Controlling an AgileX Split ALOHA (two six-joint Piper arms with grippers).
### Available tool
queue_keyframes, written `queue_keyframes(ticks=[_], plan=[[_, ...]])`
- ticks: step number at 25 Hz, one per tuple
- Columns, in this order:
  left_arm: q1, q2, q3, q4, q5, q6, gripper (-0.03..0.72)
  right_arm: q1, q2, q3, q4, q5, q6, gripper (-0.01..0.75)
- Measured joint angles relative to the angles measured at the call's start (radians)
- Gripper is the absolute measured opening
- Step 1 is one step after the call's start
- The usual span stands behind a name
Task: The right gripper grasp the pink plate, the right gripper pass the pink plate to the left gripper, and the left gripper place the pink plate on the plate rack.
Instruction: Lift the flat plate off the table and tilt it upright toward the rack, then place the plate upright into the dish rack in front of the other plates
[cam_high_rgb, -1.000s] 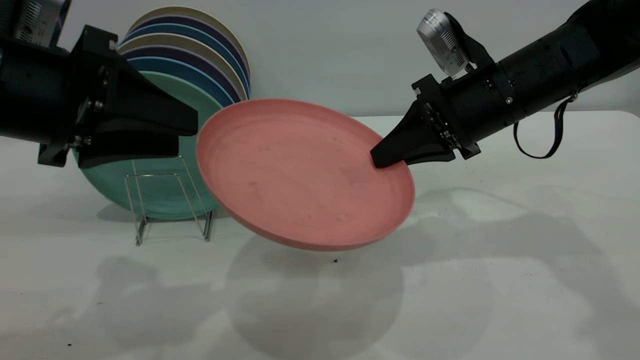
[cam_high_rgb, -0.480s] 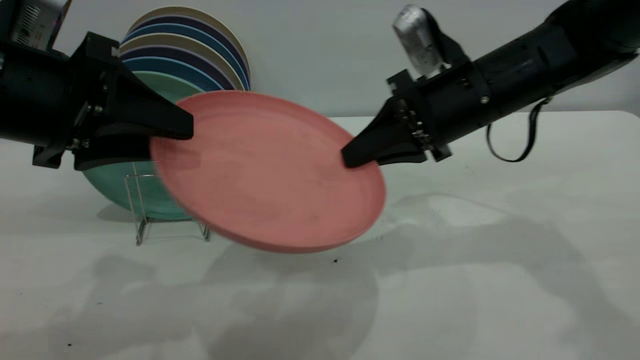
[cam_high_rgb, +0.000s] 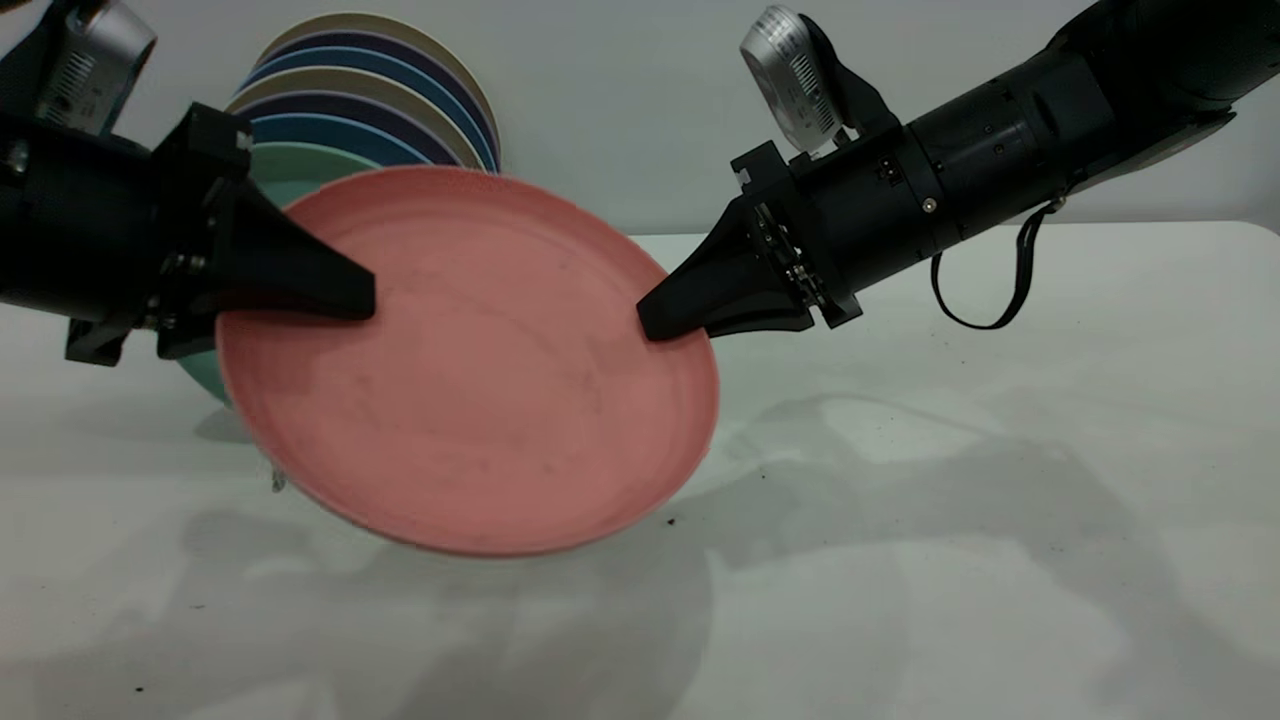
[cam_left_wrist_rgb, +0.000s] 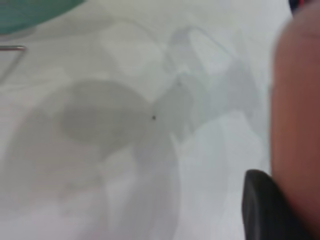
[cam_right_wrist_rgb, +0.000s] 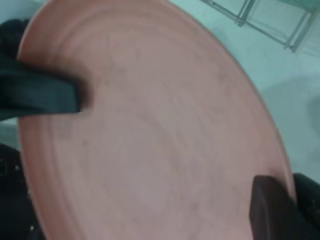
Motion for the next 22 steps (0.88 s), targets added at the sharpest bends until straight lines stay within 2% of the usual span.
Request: queue_keyframes(ticks=[3,6,9,11,15,18,22], plan=[[0.001,0.003,0.000,0.003,-0.011,0.007,0.114,0.000,-0.002,0.000,0.002,0.008,0.003,0.058],[0.002,0.004,0.000,0.003,-0.012,0.032,0.111,0.000,-0.002,0.000,0.007,0.026,0.026,0.130],[0.002,0.004,0.000,0.003,-0.004,0.059,0.107,0.000,-0.002,0.000,0.010,0.047,0.042,0.276],[0.002,0.004,0.000,0.003,-0.005,0.084,0.107,-0.006,-0.002,0.000,0.011,0.072,0.054,0.401],[0.001,0.004,-0.001,0.004,-0.050,0.167,0.107,-0.051,-0.011,0.000,0.012,0.101,0.075,0.591],[0.000,0.004,-0.025,0.033,-0.079,0.221,0.107,-0.106,-0.034,0.000,-0.010,0.102,0.110,0.631],[0.000,0.004,-0.092,0.144,-0.079,0.234,0.107,-0.181,-0.078,0.000,-0.113,0.108,0.168,0.596]])
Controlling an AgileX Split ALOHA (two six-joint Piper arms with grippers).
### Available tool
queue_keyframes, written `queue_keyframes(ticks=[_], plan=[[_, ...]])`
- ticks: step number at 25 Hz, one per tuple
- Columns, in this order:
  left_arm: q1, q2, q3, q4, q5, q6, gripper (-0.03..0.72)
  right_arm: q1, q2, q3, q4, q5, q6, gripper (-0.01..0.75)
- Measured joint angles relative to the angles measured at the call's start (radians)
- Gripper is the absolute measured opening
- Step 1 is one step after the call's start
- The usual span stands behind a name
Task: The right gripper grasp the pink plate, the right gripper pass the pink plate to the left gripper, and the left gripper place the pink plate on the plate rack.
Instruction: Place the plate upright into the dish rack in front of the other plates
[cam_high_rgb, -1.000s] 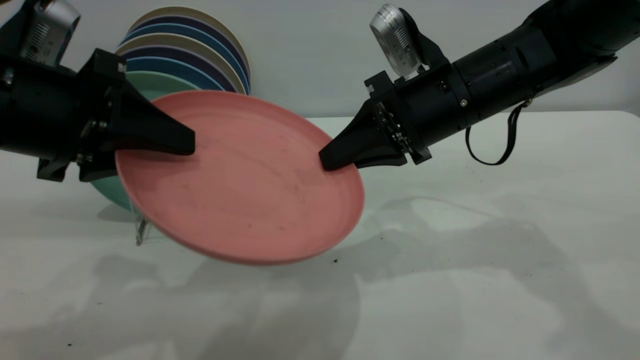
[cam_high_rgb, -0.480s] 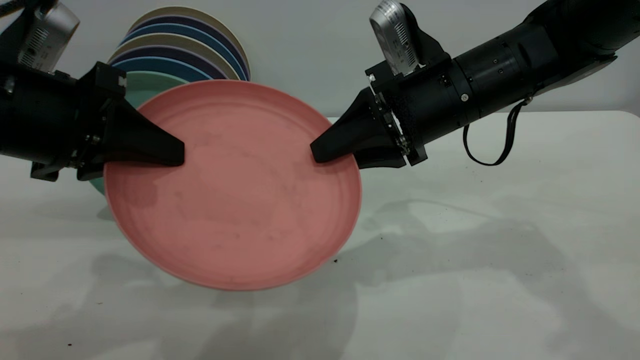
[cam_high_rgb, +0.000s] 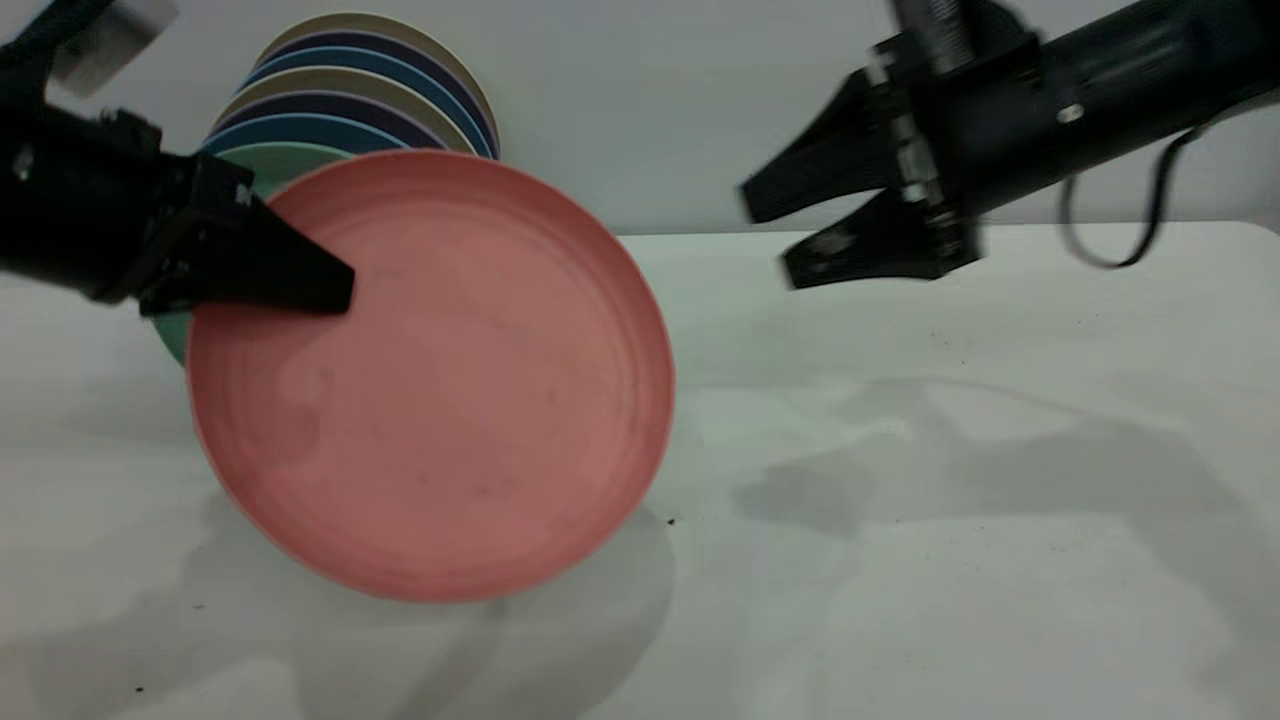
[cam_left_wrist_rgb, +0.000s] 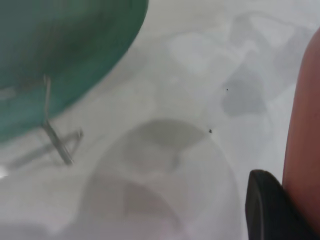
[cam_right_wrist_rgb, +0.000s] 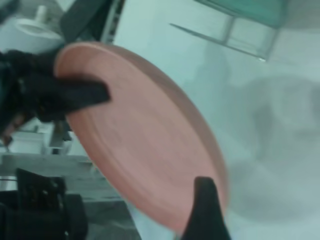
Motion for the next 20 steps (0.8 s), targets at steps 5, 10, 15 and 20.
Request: queue_keyframes(ticks=[5,10,15,20], plan=[[0.000,0.000,-0.137,0.261,0.054,-0.001,0.107,-0.065,-0.016,0.000,-0.262,0.007,0.157,0.512],[0.000,0.000,-0.335,0.554,0.224,-0.016,0.107,-0.075,-0.017,0.000,-0.521,-0.016,0.332,0.429],[0.000,0.000,-0.527,0.822,0.331,-0.103,0.107,-0.077,-0.017,0.000,-0.668,-0.044,0.452,0.365],[0.000,0.001,-0.666,1.006,0.356,-0.165,0.107,-0.077,-0.018,0.000,-0.720,-0.067,0.488,0.344]])
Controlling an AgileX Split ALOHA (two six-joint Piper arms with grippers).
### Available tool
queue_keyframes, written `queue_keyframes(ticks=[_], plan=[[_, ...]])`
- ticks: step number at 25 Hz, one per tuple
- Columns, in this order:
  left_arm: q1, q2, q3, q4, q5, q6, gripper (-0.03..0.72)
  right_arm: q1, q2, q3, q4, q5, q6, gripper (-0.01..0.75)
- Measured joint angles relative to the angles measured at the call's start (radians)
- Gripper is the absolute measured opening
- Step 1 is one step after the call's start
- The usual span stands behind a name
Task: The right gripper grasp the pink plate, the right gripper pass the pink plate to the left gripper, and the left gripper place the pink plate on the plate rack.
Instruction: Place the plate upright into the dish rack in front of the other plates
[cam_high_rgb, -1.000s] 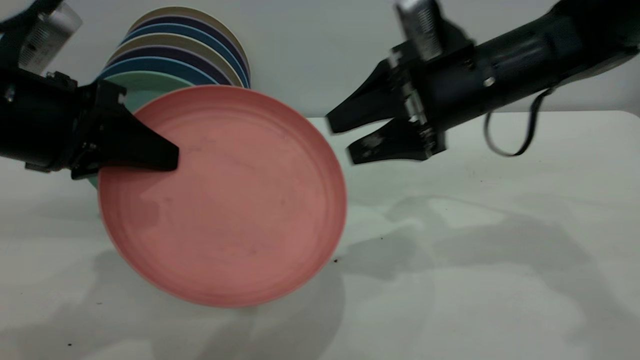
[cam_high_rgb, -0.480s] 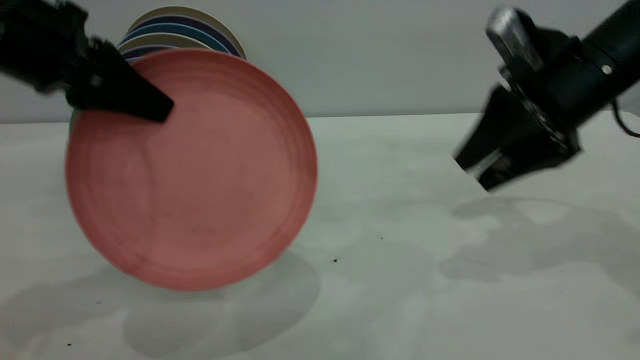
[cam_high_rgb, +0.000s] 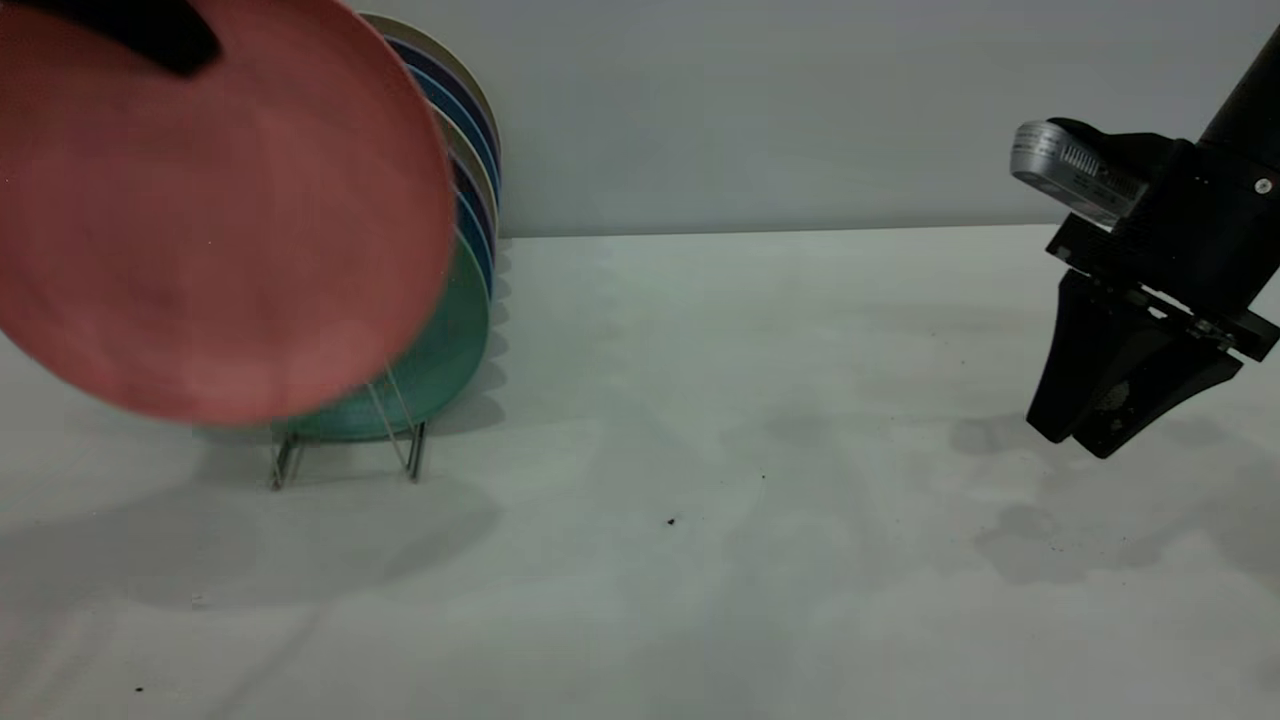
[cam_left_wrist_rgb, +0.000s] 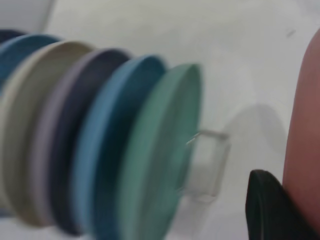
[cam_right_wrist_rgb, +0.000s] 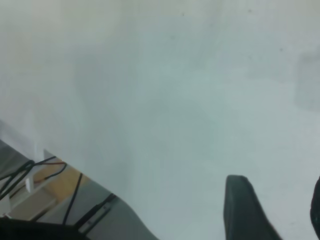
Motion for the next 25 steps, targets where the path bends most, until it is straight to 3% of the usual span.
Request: queue_keyframes(ticks=[6,14,25], plan=[[0.000,0.001,-0.071,0.072,0.001,0.023,0.107,0.000,0.000,0.000,-0.051,-0.041,0.028,0.344],[0.000,0.002,-0.080,0.071,-0.030,0.257,0.107,0.000,0.000,0.000,-0.060,-0.045,0.032,0.344],[0.000,0.016,-0.080,-0.089,-0.105,0.409,0.106,0.000,0.000,0.000,-0.061,-0.047,0.036,0.344]])
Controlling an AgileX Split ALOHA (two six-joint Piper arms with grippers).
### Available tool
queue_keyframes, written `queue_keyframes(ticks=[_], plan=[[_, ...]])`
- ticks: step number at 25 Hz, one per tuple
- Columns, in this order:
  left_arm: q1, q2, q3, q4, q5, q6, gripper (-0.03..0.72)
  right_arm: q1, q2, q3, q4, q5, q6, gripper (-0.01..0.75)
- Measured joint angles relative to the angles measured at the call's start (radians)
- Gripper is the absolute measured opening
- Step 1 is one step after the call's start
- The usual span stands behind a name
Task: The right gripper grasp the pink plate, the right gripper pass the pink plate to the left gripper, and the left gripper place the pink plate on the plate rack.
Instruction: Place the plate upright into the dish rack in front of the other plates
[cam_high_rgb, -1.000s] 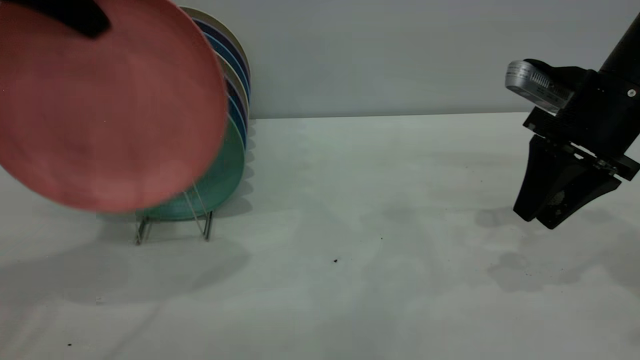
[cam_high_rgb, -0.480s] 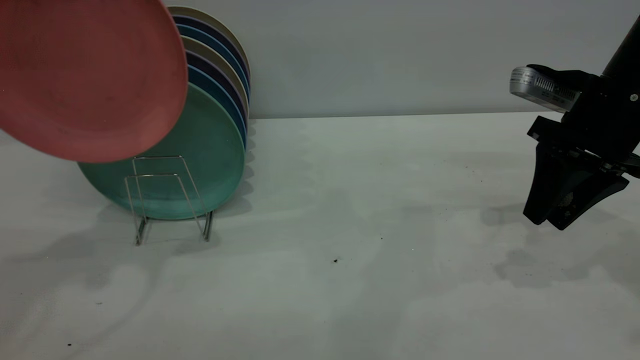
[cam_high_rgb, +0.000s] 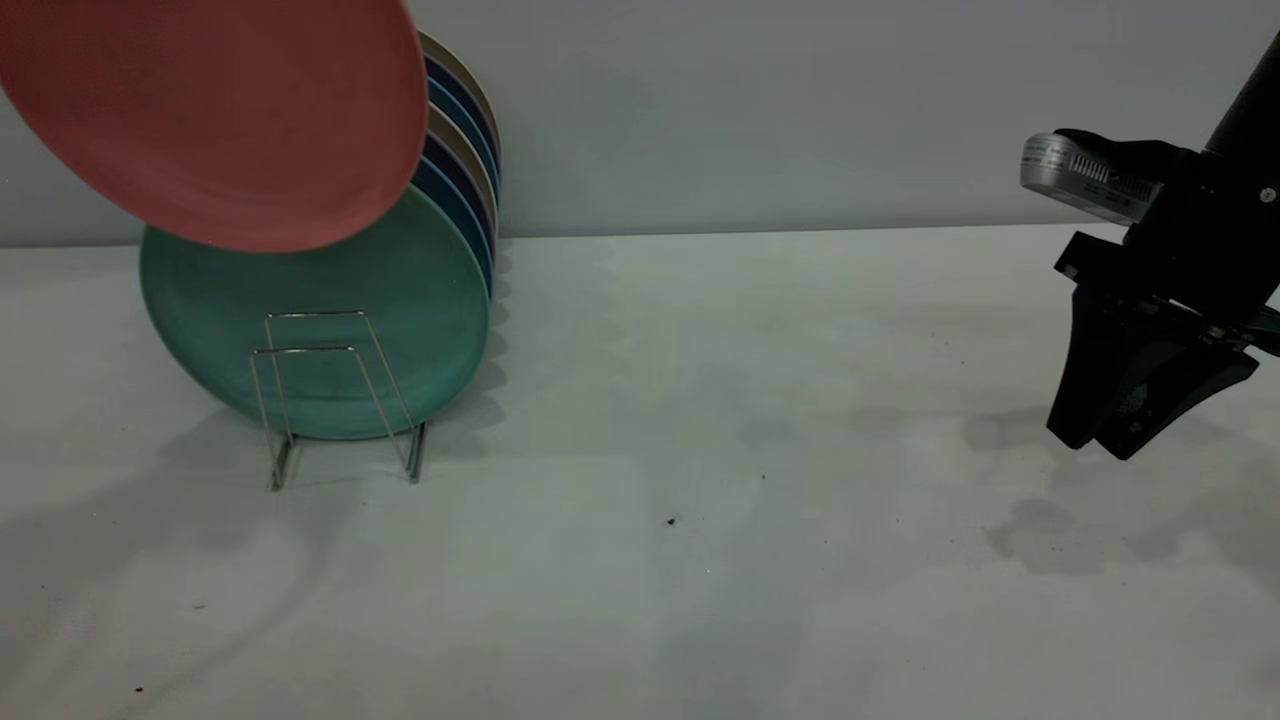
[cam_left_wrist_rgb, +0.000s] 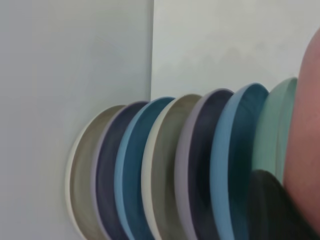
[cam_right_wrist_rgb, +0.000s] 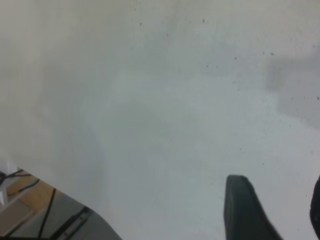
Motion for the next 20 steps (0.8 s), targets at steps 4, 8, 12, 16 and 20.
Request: queue_keyframes(ticks=[4,8,12,16,20], plan=[[0.000,0.039,0.000,-0.001,-0.016,0.003,0.106,0.000,0.000,0.000,0.000,0.000,0.000,0.344],[0.000,0.062,0.001,-0.001,-0.077,0.003,0.106,0.000,0.000,0.000,0.000,-0.001,0.000,0.344],[0.000,0.069,0.001,-0.006,-0.091,0.002,0.106,0.000,0.000,0.000,0.000,-0.008,0.000,0.344],[0.000,0.091,0.001,-0.008,-0.077,0.001,0.106,0.000,0.000,0.000,-0.001,-0.020,0.000,0.344],[0.000,0.107,0.001,-0.008,-0.081,0.000,0.106,0.000,0.000,0.000,-0.001,-0.021,0.000,0.344]])
